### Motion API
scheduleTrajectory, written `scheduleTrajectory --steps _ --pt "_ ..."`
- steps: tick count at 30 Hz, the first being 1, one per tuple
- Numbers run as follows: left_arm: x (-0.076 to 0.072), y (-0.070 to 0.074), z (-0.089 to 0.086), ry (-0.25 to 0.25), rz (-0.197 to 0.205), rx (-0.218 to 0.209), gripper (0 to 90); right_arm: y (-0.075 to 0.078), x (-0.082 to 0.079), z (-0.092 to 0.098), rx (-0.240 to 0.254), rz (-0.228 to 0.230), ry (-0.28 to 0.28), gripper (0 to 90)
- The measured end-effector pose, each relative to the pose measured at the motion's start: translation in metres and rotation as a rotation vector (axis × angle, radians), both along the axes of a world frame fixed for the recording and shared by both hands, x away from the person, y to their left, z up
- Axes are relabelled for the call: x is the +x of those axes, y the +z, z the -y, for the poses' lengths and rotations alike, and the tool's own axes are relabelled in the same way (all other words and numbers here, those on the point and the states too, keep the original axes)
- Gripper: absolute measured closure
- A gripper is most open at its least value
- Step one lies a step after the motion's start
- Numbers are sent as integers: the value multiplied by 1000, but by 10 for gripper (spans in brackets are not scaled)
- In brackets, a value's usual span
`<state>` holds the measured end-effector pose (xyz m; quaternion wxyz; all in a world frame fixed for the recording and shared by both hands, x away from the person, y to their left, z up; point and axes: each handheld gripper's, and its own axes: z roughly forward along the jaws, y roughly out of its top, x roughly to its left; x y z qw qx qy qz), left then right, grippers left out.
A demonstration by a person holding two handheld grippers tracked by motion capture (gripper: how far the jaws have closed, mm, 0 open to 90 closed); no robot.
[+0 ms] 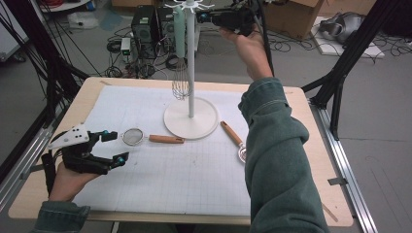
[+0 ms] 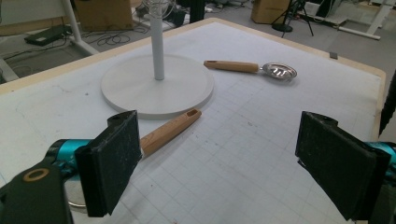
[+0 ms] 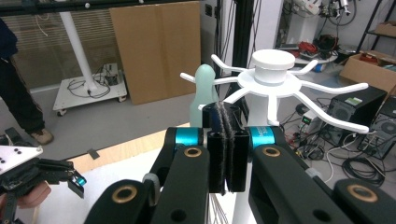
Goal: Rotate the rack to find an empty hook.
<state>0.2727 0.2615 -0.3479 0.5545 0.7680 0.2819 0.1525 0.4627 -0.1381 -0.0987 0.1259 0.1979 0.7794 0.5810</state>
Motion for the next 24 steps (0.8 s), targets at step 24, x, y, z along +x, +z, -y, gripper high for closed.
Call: scheduleTrajectory --steps 24 --pt "1 1 2 -7 1 -3 146 0 -6 -14 -4 15 -51 893"
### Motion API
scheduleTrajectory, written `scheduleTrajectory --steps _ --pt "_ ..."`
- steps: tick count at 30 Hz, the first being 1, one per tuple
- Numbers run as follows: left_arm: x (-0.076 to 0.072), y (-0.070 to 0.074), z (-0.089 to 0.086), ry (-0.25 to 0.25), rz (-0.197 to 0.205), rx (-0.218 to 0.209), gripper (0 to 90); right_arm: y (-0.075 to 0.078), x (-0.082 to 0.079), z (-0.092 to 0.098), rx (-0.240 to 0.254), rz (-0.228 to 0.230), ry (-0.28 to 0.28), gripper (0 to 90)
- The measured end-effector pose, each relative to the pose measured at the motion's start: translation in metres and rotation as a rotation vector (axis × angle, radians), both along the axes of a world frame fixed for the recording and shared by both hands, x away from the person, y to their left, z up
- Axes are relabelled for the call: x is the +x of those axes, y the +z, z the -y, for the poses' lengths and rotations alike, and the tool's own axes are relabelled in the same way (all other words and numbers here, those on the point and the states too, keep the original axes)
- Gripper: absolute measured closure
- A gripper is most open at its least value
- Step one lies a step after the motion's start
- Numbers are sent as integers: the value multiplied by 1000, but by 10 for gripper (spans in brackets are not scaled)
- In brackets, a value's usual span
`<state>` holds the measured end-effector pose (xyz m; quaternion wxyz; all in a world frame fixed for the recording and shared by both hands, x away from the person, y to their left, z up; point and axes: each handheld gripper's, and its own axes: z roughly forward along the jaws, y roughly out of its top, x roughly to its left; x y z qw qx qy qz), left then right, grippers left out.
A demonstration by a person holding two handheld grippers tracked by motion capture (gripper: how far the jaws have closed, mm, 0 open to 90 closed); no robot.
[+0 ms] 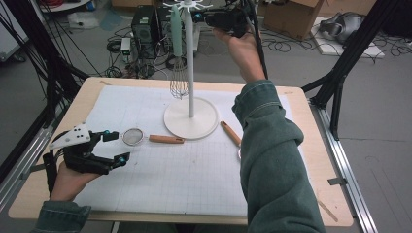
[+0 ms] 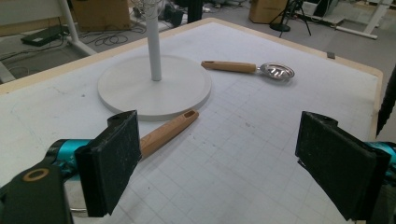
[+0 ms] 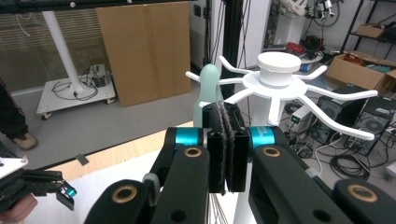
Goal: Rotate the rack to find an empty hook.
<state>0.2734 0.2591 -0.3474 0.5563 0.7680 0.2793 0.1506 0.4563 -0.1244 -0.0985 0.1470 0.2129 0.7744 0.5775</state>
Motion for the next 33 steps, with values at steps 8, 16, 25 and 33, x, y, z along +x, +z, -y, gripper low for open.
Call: scheduleTrajectory --steps 8,16,25,33 --pt "0 1 0 -4 1 1 146 -1 -2 -2 9 0 3 893" --pt "0 0 -1 0 -2 -4 144 -4 -6 3 34 1 19 872" --pt "0 0 -4 6 -1 -2 144 -3 -19 13 73 14 51 797" --pt "0 0 -6 17 -6 -2 144 -12 -29 25 71 -1 63 666"
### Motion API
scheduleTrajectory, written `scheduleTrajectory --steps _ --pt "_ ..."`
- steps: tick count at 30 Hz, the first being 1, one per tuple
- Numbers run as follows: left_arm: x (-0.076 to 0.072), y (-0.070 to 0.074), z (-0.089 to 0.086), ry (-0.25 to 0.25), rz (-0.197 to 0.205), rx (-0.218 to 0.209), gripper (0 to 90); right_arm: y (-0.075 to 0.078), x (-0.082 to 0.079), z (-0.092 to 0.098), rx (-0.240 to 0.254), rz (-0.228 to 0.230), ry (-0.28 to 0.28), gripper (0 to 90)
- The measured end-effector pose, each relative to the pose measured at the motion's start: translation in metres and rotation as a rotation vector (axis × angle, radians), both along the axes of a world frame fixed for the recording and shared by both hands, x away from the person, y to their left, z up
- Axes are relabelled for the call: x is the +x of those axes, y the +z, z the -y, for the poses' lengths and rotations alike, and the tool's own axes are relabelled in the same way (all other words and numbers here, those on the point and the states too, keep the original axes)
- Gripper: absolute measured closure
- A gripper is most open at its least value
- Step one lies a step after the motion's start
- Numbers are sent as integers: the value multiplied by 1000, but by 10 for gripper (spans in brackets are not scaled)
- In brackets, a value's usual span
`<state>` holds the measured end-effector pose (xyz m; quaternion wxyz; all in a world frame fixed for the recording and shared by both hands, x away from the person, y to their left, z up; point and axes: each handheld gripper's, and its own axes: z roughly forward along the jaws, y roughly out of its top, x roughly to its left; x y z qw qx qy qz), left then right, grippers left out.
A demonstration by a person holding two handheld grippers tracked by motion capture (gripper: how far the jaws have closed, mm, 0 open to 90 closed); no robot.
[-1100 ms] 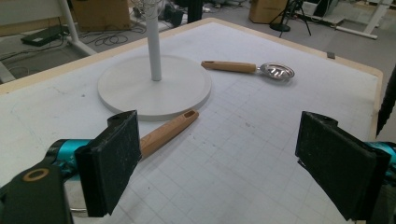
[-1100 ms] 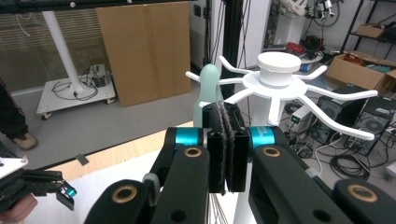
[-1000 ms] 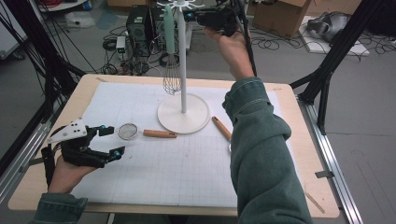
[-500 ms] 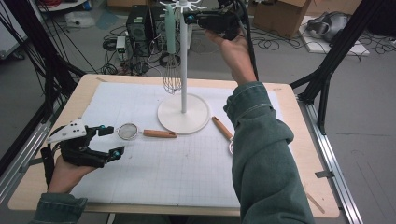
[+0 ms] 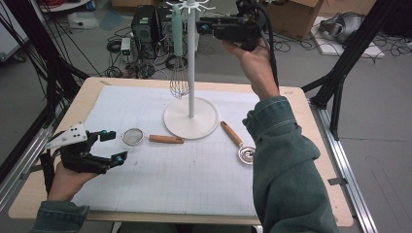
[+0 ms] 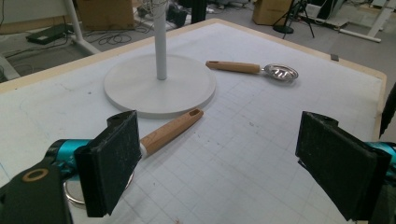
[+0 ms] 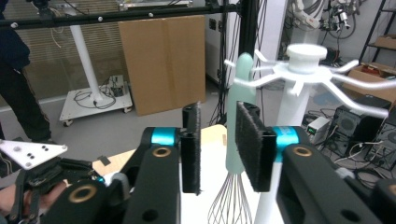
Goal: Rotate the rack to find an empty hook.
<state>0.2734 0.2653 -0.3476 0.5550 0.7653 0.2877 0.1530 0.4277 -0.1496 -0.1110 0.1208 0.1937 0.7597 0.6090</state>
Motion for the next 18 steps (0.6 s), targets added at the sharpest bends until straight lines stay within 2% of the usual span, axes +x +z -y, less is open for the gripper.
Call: scheduleTrajectory --steps 9,15,18 --pt "2 0 -2 6 -5 7 144 -22 -12 20 -15 -35 3 512" --pt "2 0 -12 27 -6 3 149 -50 -25 31 -26 -70 13 423" --pt "2 0 -15 32 -2 3 151 -66 -31 33 -60 -85 6 398"
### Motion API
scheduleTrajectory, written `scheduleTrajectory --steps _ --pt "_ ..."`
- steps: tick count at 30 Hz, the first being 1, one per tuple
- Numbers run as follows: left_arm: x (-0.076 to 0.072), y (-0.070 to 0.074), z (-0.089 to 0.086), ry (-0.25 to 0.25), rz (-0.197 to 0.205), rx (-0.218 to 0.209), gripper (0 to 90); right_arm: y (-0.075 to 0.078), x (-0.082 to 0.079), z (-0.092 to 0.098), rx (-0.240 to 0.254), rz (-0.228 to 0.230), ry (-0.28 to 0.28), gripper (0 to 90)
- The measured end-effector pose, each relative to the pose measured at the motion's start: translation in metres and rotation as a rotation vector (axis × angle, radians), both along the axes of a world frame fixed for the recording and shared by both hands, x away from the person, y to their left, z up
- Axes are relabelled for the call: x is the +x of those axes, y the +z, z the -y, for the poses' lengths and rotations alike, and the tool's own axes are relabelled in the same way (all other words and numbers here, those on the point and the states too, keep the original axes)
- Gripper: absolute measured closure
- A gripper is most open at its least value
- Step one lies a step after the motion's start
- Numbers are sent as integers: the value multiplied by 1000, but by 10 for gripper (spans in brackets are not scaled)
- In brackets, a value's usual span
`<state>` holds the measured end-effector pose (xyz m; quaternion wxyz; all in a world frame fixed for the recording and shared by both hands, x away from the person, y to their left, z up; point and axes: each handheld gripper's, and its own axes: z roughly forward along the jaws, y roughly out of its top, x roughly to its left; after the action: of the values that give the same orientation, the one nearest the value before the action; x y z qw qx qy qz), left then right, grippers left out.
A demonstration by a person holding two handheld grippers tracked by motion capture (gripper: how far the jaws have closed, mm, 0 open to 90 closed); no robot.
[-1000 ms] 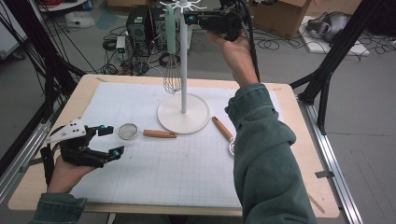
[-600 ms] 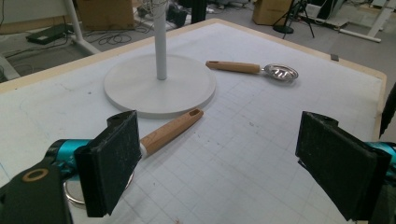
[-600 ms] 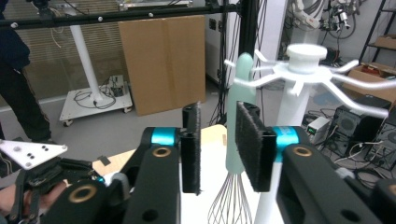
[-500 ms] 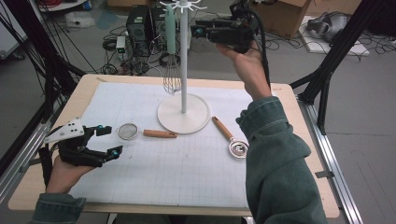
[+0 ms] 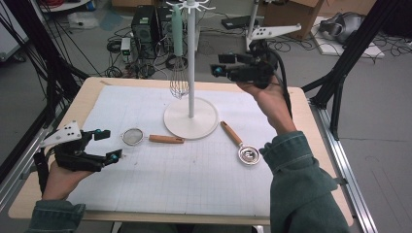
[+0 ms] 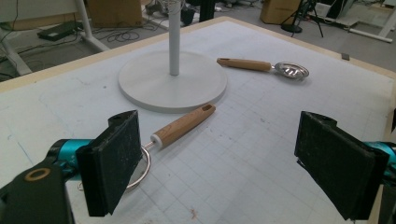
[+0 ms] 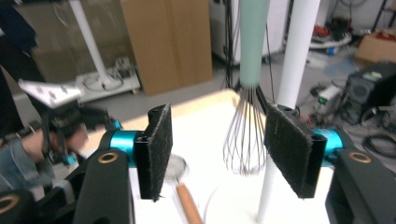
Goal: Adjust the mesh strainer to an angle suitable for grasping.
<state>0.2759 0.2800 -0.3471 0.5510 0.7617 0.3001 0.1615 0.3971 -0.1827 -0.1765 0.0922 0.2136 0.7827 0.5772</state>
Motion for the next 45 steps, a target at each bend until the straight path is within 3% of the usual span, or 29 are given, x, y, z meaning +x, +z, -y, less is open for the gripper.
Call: scheduleTrajectory --steps 7,18,35,45 --pt "3 -3 3 -14 -7 9 165 -25 -13 5 -20 -17 8 354" --pt "10 -13 22 -83 -25 46 231 -62 -45 32 22 -20 -15 303" --pt "39 -4 49 -262 4 117 269 -110 -84 64 37 -25 -57 264" --pt "61 -2 57 -309 -17 196 292 -131 -92 75 41 -47 -75 257"
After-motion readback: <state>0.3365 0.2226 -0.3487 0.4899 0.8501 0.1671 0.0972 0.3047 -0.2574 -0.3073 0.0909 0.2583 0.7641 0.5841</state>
